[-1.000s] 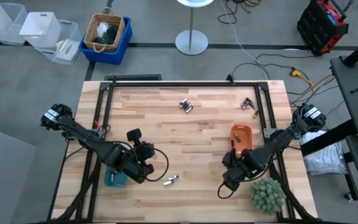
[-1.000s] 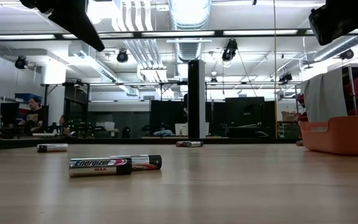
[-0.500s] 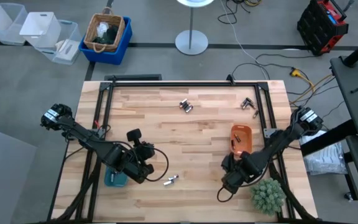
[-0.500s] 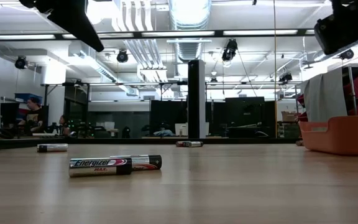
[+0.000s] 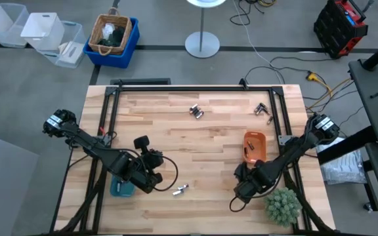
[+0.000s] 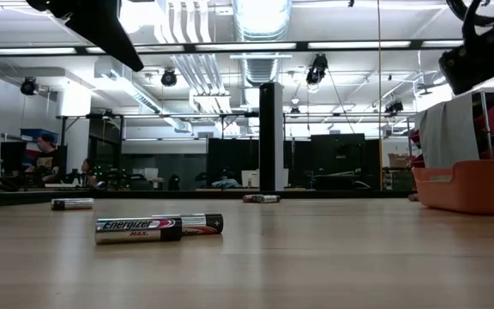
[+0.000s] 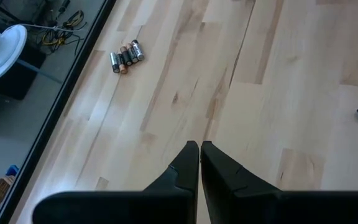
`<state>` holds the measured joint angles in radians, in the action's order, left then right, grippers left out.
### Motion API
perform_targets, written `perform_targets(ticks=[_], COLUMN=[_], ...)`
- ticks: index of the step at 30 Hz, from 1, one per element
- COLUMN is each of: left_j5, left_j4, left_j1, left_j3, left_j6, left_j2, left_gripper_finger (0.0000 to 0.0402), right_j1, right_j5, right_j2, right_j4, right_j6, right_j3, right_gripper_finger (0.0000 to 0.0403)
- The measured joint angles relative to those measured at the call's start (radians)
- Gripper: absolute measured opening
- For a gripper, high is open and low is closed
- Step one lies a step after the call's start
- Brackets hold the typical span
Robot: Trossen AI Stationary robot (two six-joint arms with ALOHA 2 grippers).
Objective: Sort batteries
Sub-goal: Put the black battery into the orange bin
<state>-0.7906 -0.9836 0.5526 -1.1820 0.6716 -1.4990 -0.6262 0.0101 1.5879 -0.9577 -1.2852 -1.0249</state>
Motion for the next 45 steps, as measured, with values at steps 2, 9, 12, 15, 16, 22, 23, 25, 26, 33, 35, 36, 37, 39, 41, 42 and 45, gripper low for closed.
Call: perform_targets(ticks=[2,9,12,15,16,22,23,25,26,33,35,36,37,39,41,42,45], left_j5=[0.0,0.0,0.0,0.0,0.0,0.0,0.0,0.0,0.0,0.0,0.0,0.0,0.0,0.0,0.0,0.0,0.0], left_j4=[0.0,0.004,0.005,0.005,0.005,0.005,0.005,0.005,0.004,0.004,0.004,0.005,0.005,0.005,0.006,0.006,0.006], left_j1=[0.0,0.0,0.0,0.0,0.0,0.0,0.0,0.0,0.0,0.0,0.0,0.0,0.0,0.0,0.0,0.0,0.0], left_j3=[0.0,0.0,0.0,0.0,0.0,0.0,0.0,0.0,0.0,0.0,0.0,0.0,0.0,0.0,0.0,0.0,0.0], left_j6=[0.0,0.0,0.0,0.0,0.0,0.0,0.0,0.0,0.0,0.0,0.0,0.0,0.0,0.0,0.0,0.0,0.0], left_j2=[0.0,0.0,0.0,0.0,0.0,0.0,0.0,0.0,0.0,0.0,0.0,0.0,0.0,0.0,0.0,0.0,0.0], left_gripper_finger=[0.0,0.0,0.0,0.0,0.0,0.0,0.0,0.0,0.0,0.0,0.0,0.0,0.0,0.0,0.0,0.0,0.0], right_j1=[0.0,0.0,0.0,0.0,0.0,0.0,0.0,0.0,0.0,0.0,0.0,0.0,0.0,0.0,0.0,0.0,0.0], right_j5=[0.012,0.016,0.016,0.016,0.016,0.016,0.016,0.016,0.016,0.015,0.015,0.014,0.014,0.014,0.009,0.006,-0.004], right_j2=[0.0,-0.001,-0.001,-0.001,-0.001,-0.002,-0.002,-0.002,-0.002,-0.002,-0.002,-0.002,-0.002,-0.002,-0.002,-0.002,-0.002], right_j4=[0.0,0.057,0.073,0.076,0.077,0.086,0.086,0.092,0.093,0.104,0.104,0.104,0.104,0.104,0.104,0.104,0.104], right_j6=[-0.01,-0.025,-0.025,-0.025,-0.025,-0.025,-0.025,-0.025,-0.025,-0.025,-0.025,-0.025,-0.025,-0.025,-0.025,-0.025,-0.025], right_j3=[0.014,0.055,0.061,0.065,0.066,0.075,0.076,0.077,0.078,0.082,0.084,0.085,0.086,0.087,0.087,0.088,0.089], right_gripper_finger=[0.0165,0.0167,0.0162,0.0158,0.0157,0.0163,0.0164,0.0167,0.0168,0.0169,0.0166,0.0165,0.0164,0.0162,0.0163,0.0164,0.0169])
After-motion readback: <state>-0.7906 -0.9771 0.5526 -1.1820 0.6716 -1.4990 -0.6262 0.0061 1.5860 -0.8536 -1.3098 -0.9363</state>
